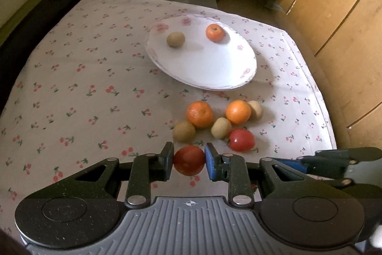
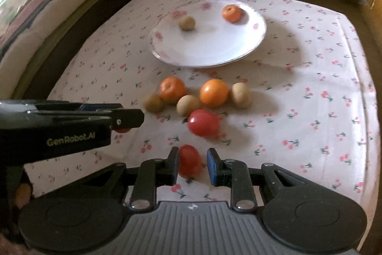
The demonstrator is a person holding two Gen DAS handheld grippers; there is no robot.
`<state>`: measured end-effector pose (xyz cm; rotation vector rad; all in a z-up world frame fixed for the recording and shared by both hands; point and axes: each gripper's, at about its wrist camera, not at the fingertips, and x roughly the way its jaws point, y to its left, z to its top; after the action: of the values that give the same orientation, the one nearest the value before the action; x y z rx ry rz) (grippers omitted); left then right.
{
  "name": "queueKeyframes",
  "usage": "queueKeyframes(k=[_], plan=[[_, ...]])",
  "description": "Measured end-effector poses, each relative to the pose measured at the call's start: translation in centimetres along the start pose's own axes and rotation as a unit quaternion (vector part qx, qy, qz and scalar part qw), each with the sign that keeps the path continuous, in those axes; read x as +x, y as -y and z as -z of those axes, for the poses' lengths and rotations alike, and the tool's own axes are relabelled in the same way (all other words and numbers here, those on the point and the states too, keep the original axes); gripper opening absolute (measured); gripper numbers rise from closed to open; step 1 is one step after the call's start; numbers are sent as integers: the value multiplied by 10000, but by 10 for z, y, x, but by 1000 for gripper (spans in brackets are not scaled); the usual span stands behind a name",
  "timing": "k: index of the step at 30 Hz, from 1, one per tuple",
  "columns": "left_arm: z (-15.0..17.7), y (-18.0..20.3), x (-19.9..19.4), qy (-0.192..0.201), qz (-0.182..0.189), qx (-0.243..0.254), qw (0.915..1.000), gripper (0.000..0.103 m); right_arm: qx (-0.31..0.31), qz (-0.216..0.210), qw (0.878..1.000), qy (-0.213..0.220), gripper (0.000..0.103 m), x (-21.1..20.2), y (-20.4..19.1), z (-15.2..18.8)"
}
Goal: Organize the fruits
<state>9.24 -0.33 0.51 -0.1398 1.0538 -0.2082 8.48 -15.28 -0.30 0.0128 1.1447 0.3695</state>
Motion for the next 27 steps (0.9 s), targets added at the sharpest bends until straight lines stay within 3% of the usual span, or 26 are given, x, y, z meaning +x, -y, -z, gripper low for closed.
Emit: queueKeyframes(k=[14, 27], plan=[[6, 4, 10, -186, -4, 141, 9997, 36, -269, 248, 9993, -97, 28, 15, -4, 2], [-2, 9, 6, -83, 83, 118, 9999, 35, 49, 174, 9992, 357, 28, -11, 9, -13]])
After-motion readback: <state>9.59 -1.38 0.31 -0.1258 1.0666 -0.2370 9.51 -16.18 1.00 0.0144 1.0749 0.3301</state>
